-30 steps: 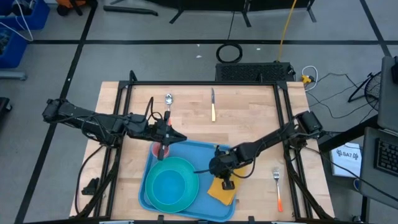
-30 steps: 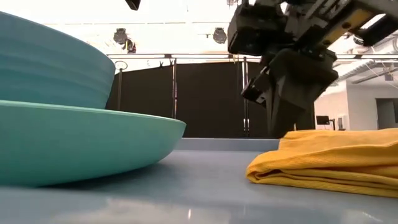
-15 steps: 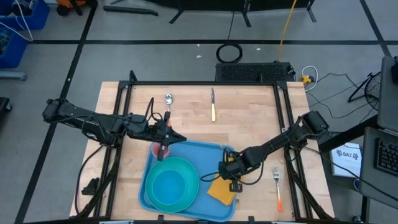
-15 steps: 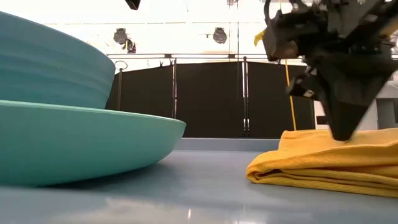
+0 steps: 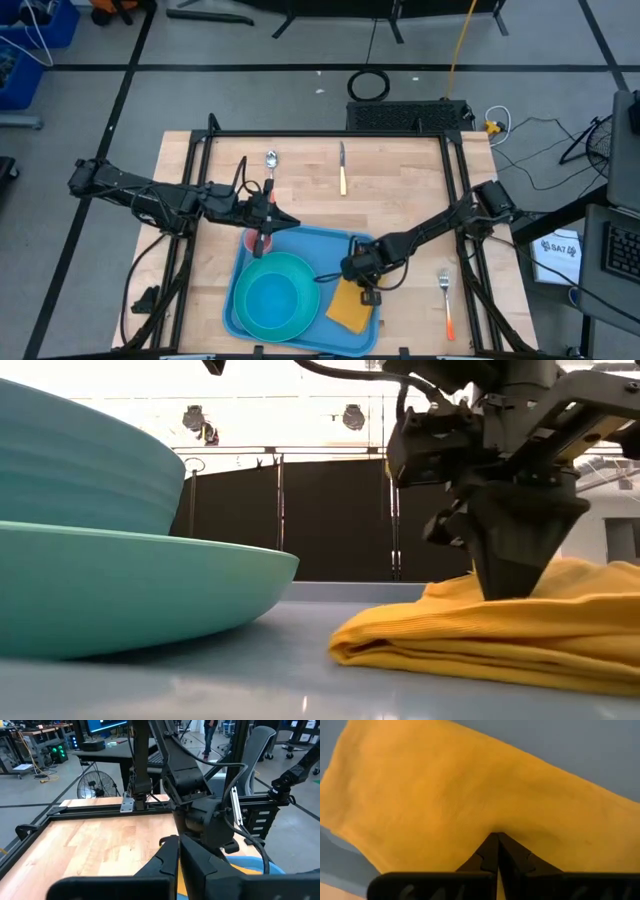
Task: Set up tray
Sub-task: Put the yellow napkin to the right of the light blue plate on the blue serving tray, then put the orange fork on top of the yellow napkin
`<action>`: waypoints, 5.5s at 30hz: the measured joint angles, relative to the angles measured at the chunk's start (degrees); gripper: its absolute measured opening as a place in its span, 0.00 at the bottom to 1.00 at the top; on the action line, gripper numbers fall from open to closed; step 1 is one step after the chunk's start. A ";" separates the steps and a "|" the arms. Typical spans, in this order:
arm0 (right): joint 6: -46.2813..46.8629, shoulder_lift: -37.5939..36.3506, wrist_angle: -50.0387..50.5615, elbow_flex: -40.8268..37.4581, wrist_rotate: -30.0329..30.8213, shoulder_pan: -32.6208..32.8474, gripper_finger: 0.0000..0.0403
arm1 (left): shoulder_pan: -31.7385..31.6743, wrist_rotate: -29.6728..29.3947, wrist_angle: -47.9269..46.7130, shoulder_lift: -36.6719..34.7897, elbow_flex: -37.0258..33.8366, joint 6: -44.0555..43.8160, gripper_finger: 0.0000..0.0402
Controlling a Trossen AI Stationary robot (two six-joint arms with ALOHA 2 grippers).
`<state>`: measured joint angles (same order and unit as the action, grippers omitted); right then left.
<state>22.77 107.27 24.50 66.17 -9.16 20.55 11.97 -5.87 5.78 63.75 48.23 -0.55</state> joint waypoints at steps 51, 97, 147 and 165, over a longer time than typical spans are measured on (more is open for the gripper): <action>-14.22 -18.39 -10.28 -0.21 10.83 3.20 0.00 | -0.12 0.27 -0.30 0.00 0.04 2.22 0.03; 104.28 -20.96 31.28 -9.12 0.20 36.00 0.26 | -7.19 -1.59 -4.74 -0.13 -4.61 3.68 0.04; 104.64 -14.98 20.52 -15.69 -7.46 34.58 0.19 | -7.19 -1.70 -5.72 -0.13 -4.63 3.13 0.10; 99.15 -15.13 19.83 -16.68 4.25 34.48 0.01 | -7.19 -1.70 -6.10 -0.13 -4.63 3.10 0.10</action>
<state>121.92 92.14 44.33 49.49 -4.91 55.02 4.78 -7.57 -0.32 63.61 43.59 2.55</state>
